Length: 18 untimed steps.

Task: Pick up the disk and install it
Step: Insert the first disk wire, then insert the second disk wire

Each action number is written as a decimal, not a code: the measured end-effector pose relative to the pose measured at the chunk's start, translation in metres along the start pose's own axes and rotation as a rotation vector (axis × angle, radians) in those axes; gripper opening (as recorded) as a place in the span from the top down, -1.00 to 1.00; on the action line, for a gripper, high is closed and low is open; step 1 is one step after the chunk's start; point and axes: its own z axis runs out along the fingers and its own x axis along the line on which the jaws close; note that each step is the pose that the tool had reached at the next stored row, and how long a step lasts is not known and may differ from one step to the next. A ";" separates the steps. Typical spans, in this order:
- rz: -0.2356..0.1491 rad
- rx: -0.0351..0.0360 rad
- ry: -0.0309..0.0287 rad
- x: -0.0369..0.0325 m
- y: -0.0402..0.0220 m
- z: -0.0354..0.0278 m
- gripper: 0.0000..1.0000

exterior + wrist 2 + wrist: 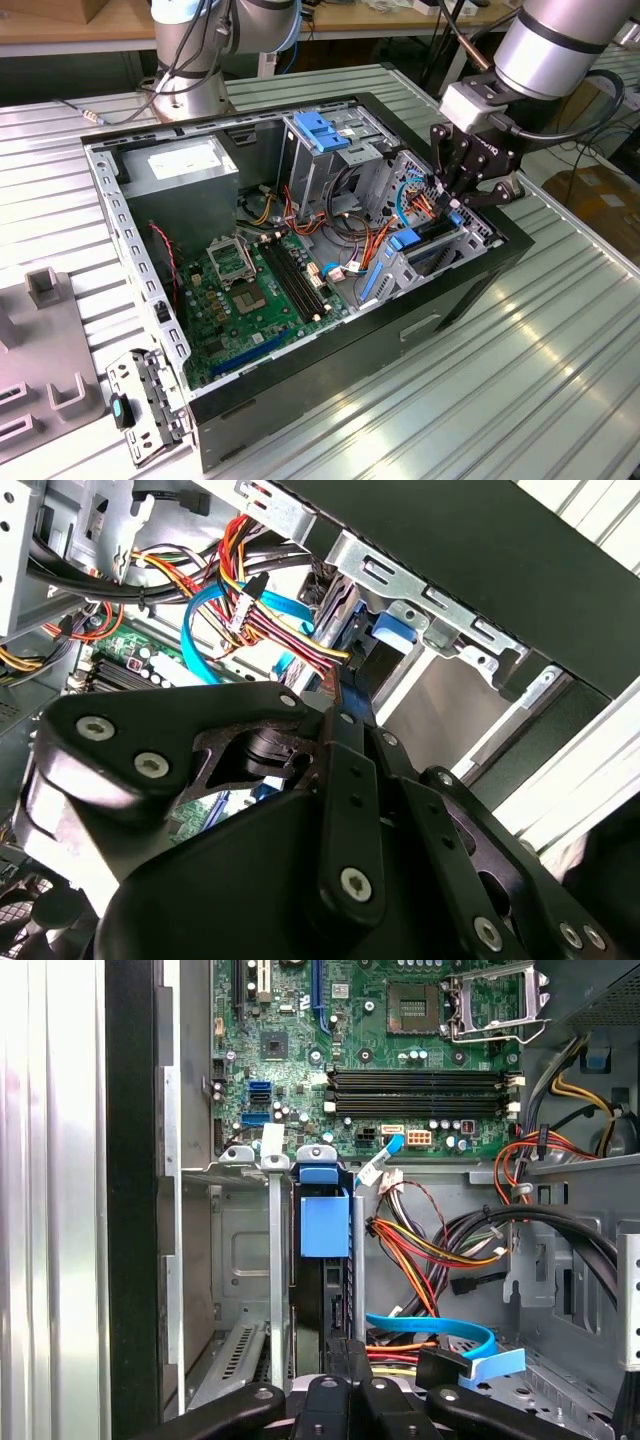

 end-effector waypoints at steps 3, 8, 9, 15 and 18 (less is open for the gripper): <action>0.000 0.0000 0.0000 0.0000 0.0000 -0.0004 0.79; 0.000 0.0000 -0.0001 0.0000 0.0000 -0.0007 0.79; 0.000 0.0000 0.0000 0.0000 0.0000 -0.0008 0.79; 0.000 0.0000 0.0000 0.0000 0.0029 -0.0011 0.79; 0.000 0.0000 0.0000 0.0000 0.0039 -0.0010 0.79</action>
